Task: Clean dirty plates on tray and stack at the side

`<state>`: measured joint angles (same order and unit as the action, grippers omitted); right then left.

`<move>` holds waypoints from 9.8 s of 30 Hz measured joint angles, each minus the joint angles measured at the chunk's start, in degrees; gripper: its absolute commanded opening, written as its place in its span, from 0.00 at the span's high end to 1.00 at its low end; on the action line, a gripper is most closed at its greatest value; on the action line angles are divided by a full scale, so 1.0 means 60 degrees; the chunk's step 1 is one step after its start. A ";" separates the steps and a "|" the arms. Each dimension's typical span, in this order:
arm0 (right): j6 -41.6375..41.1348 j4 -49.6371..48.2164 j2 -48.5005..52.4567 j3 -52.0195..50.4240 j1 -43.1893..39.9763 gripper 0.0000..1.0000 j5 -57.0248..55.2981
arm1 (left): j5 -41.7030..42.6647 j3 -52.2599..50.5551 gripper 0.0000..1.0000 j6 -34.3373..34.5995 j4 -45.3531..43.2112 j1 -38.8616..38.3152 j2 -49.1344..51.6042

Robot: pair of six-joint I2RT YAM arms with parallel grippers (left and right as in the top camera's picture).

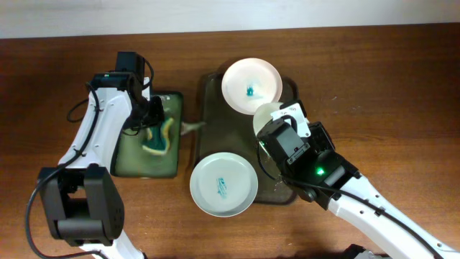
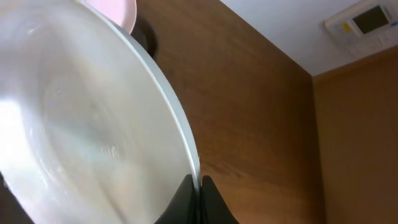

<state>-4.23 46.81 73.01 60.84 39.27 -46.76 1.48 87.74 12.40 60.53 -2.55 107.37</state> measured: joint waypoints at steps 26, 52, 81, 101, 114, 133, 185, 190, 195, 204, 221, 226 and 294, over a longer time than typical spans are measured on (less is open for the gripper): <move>0.0200 -0.0233 0.0000 0.0000 0.0000 0.96 -0.0353 | 0.1297 0.0000 0.00 -0.0827 0.0073 0.0000 -0.2725; 0.0678 -0.0036 0.0000 0.0000 0.0011 0.96 -0.0382 | 0.1297 0.0000 0.01 -0.0856 0.0069 0.0000 -0.2725; 0.0284 -0.0018 0.0000 0.0000 0.2721 0.96 -0.4637 | 0.1300 0.0000 0.00 -0.0860 0.0076 0.0000 -0.2725; 0.0973 -0.0160 0.0000 0.0000 0.2463 0.96 -0.3971 | 0.1297 0.0000 0.01 -0.0860 0.0076 0.0000 -0.2728; 0.0240 0.0397 0.0000 0.0000 0.2014 0.96 -0.3275 | 0.1300 0.0000 0.01 -0.0860 0.0076 0.0000 -0.2725; -0.1927 0.0594 0.0058 0.0000 -0.6841 0.96 0.6900 | 0.1304 0.0000 0.01 -0.0856 0.0073 0.0000 -0.2725; -0.1734 -0.1013 0.4656 -0.0204 -0.2940 0.96 1.0112 | 0.1384 0.0000 0.01 -0.0860 0.0514 0.0000 -0.2725; -0.2867 -0.1151 0.4113 -0.0186 -0.3920 0.76 0.9460 | 0.1406 0.0000 0.00 -0.0860 0.0495 0.0000 -0.2725; -0.3381 -0.1096 0.3869 -0.0175 -0.3901 0.68 0.9442 | 0.1275 -0.0430 0.14 -0.0860 0.0091 0.0000 -0.2626; -0.2120 -0.0182 0.0838 -0.0058 -0.3905 0.60 0.9224 | -0.0259 -0.2466 0.78 -0.0011 -0.2470 0.0000 -0.0219; -0.1832 0.0452 0.0841 -0.0058 -0.3901 0.59 0.8437 | -0.0280 0.0120 0.57 -0.0109 -0.0288 0.0007 0.1268; -0.1821 0.0452 0.0841 -0.0058 -0.3901 0.54 0.8397 | -0.0277 -0.0707 0.84 -0.0280 -0.1311 0.0007 0.1268; -0.3027 -0.1931 0.5151 0.0022 -0.4309 0.96 0.8262 | 0.3931 0.2266 1.00 -0.1421 -0.1654 -0.5858 0.4018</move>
<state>-22.39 35.22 103.92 60.97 13.41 2.81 25.06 101.34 3.88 50.61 -37.69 131.48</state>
